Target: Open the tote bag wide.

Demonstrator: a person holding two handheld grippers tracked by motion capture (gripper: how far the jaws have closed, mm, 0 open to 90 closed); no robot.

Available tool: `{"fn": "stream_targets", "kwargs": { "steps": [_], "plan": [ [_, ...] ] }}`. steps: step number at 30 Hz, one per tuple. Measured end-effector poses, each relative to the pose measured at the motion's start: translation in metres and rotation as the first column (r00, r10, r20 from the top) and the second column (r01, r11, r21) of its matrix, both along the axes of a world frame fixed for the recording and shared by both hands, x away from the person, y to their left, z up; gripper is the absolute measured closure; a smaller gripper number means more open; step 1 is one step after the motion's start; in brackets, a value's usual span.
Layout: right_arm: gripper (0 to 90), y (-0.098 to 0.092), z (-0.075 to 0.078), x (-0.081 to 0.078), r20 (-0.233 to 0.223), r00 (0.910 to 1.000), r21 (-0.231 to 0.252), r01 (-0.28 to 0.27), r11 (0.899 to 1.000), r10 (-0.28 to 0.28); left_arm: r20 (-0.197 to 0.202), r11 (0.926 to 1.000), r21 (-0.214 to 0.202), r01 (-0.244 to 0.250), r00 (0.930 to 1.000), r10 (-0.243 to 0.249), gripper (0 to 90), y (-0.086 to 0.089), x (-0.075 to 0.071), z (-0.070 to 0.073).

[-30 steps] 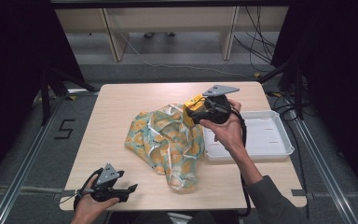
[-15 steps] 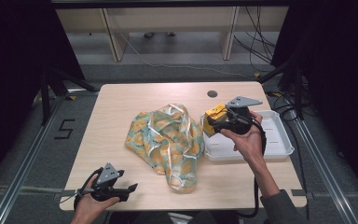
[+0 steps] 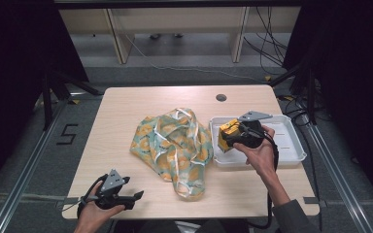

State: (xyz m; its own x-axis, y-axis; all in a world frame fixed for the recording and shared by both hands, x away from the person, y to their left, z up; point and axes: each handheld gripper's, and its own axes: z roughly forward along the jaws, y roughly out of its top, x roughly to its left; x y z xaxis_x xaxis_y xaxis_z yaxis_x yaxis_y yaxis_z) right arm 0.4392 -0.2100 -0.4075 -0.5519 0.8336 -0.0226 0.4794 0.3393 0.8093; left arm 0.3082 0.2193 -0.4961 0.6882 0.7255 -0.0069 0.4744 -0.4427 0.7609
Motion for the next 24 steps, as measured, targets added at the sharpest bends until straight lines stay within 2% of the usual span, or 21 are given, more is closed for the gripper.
{"fn": "stream_targets", "kwargs": {
  "steps": [1,2,3,4,5,7,9,10,11,12,13,15,16,17,19,20,21,23,24],
  "plan": [
    [29.7,-0.001,-0.001,0.001,-0.005,0.9999,-0.013,-0.010,1.000,0.010,-0.002,0.9998,-0.017,-0.013,0.9999,0.013,26.3,-0.001,0.000,0.000],
    [29.7,0.000,-0.003,0.000,-0.012,0.9999,-0.001,0.004,1.000,-0.004,0.004,0.9995,-0.025,-0.020,0.9998,0.021,26.3,-0.002,0.000,-0.001],
    [29.7,0.001,-0.005,0.000,-0.022,0.9997,0.003,0.007,1.000,-0.007,0.004,0.9995,-0.025,-0.020,0.9998,0.021,26.3,-0.002,0.000,-0.001],
    [29.7,0.000,-0.007,0.001,-0.010,0.9999,0.000,0.006,1.000,-0.006,-0.002,0.9997,-0.020,-0.015,0.9999,0.015,26.3,-0.001,0.000,0.000],
    [29.7,0.000,-0.009,0.001,-0.024,0.9997,-0.005,0.006,1.000,-0.006,0.002,0.9994,-0.032,-0.016,0.9999,0.016,26.3,-0.002,-0.001,-0.001],
    [29.7,0.001,-0.012,0.001,-0.038,0.9992,-0.002,0.011,1.000,-0.011,0.005,0.9999,-0.009,-0.010,0.9999,0.010,26.3,0.000,0.000,0.000],
    [29.7,0.000,-0.015,0.001,-0.051,0.9987,-0.015,0.005,1.000,-0.006,0.000,0.9999,-0.008,-0.007,1.0000,0.007,26.3,0.000,0.000,0.000],
    [29.7,0.001,-0.018,0.002,-0.036,0.9993,-0.009,0.007,1.000,-0.007,0.001,0.9988,-0.041,-0.029,0.9996,0.029,26.3,-0.002,-0.001,-0.002],
    [29.7,0.001,-0.018,0.000,-0.067,0.9976,-0.008,0.014,1.000,-0.015,-0.004,0.9983,-0.049,-0.033,0.9995,0.033,26.3,-0.003,-0.001,-0.002],
    [29.7,0.002,-0.022,0.001,-0.035,0.9993,-0.009,0.013,1.000,-0.014,0.004,1.0000,-0.007,-0.007,1.0000,0.007,26.3,0.000,0.000,0.000],
    [29.7,0.003,-0.021,0.000,-0.066,0.9976,-0.005,0.019,1.000,-0.019,0.003,0.9999,-0.011,-0.010,1.0000,0.010,26.3,-0.001,0.000,0.000],
    [29.7,0.001,-0.025,0.002,-0.034,0.9994,-0.020,0.007,1.000,-0.008,0.001,1.0000,-0.003,0.002,1.0000,-0.002,26.3,0.000,0.000,0.000],
    [29.7,0.001,-0.024,0.001,-0.069,0.9976,-0.020,0.009,1.000,-0.010,0.001,1.0000,-0.006,0.000,1.0000,0.000,26.4,0.000,0.000,0.000],
    [29.7,0.001,-0.024,0.000,-0.077,0.9969,-0.017,0.016,1.000,-0.018,0.002,0.9999,-0.008,-0.006,1.0000,0.006,26.3,-0.001,0.000,0.000],
    [29.7,0.001,-0.028,0.000,-0.048,0.9986,-0.010,0.020,1.000,-0.020,-0.003,0.9989,-0.033,-0.032,0.9995,0.032,26.3,-0.002,-0.001,-0.001],
    [29.7,0.001,-0.028,-0.001,-0.053,0.9982,-0.004,0.027,1.000,-0.027,-0.005,0.9993,-0.030,-0.021,0.9998,0.021,26.3,-0.002,-0.001,-0.001],
    [29.7,-0.001,-0.028,0.001,-0.040,0.9991,-0.018,0.012,1.000,-0.013,-0.001,0.9980,-0.049,-0.039,0.9992,0.039,26.3,-0.003,-0.001,-0.002],
    [29.7,-0.002,-0.028,0.000,-0.046,0.9988,-0.022,0.014,1.000,-0.015,0.006,0.9995,-0.023,-0.021,0.9998,0.021,26.3,-0.001,-0.001,-0.001],
    [29.6,-0.002,-0.028,-0.001,-0.062,0.9978,-0.019,0.022,1.000,-0.023,-0.003,0.9990,-0.033,-0.032,0.9995,0.032,26.4,-0.002,-0.001,-0.001]
  ]
}}
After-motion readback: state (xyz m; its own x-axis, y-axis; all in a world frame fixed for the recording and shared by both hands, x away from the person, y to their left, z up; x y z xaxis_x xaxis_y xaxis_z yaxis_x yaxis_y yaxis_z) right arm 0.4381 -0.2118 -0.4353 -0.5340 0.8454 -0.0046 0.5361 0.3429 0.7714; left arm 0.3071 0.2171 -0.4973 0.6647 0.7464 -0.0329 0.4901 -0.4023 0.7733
